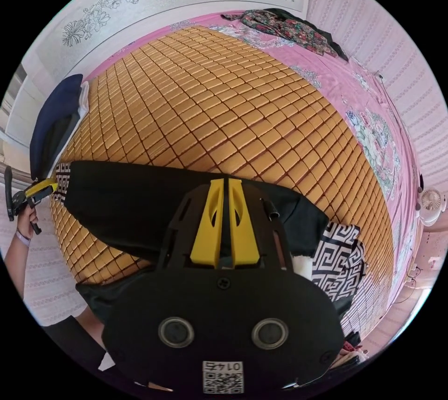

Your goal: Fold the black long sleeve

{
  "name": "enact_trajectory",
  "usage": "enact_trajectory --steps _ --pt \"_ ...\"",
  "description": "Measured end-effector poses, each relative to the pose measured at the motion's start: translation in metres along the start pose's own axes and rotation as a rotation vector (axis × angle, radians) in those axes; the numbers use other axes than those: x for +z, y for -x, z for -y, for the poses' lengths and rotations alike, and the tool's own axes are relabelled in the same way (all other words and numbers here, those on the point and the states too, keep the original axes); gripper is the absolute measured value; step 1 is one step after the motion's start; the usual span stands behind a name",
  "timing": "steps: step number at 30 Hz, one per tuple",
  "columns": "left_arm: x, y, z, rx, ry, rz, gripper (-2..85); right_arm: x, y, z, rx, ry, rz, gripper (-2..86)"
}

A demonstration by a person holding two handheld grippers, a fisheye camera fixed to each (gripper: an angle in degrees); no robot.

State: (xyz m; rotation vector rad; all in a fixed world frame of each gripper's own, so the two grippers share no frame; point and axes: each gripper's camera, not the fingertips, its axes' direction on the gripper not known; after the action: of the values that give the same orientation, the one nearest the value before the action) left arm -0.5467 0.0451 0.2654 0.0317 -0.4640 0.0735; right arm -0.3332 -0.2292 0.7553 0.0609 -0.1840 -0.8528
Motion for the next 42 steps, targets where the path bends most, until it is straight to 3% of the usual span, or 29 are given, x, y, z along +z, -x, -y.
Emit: enact_trajectory --steps 5,8,10,13,17,21,25,29,34,39,42 --pt "0.003 0.014 0.01 -0.024 0.035 -0.091 -0.3 -0.001 0.002 0.014 -0.07 0.04 0.006 0.4" --pt "-0.008 0.016 0.023 0.001 -0.091 -0.04 -0.8 0.002 -0.006 0.019 -0.003 0.02 0.045 0.4" --pt "-0.009 0.019 0.031 -0.024 -0.134 -0.027 -0.7 0.006 -0.011 0.015 0.06 -0.013 0.084 0.5" --pt "0.018 0.022 0.039 -0.073 -0.045 -0.057 0.0 0.008 -0.02 0.002 0.098 -0.084 0.122 1.4" --pt "0.002 0.036 0.029 -0.169 -0.131 -0.134 4.1 -0.019 -0.049 -0.018 0.171 -0.161 0.272 4.4" --pt "-0.042 0.024 -0.014 -0.108 -0.222 -0.116 5.1 -0.05 -0.048 -0.084 0.148 -0.233 0.17 4.5" --pt "-0.041 -0.011 -0.052 0.029 -0.06 -0.236 3.9 -0.062 -0.027 -0.199 0.26 -0.066 0.181 5.0" --pt "-0.011 -0.076 -0.079 0.282 0.231 -0.32 2.8 -0.075 0.002 -0.31 0.431 0.213 0.17 5.5" --pt "0.0 -0.098 -0.072 0.267 0.325 -0.322 3.0 -0.071 0.009 -0.388 0.673 0.511 0.123 11.4" --pt "0.003 -0.11 -0.06 0.357 0.285 -0.228 8.7 -0.063 0.012 -0.405 0.791 0.474 0.159 11.1" --pt "0.017 -0.116 -0.057 0.37 0.348 -0.22 9.1 -0.049 0.015 -0.407 0.849 0.503 0.182 10.2"
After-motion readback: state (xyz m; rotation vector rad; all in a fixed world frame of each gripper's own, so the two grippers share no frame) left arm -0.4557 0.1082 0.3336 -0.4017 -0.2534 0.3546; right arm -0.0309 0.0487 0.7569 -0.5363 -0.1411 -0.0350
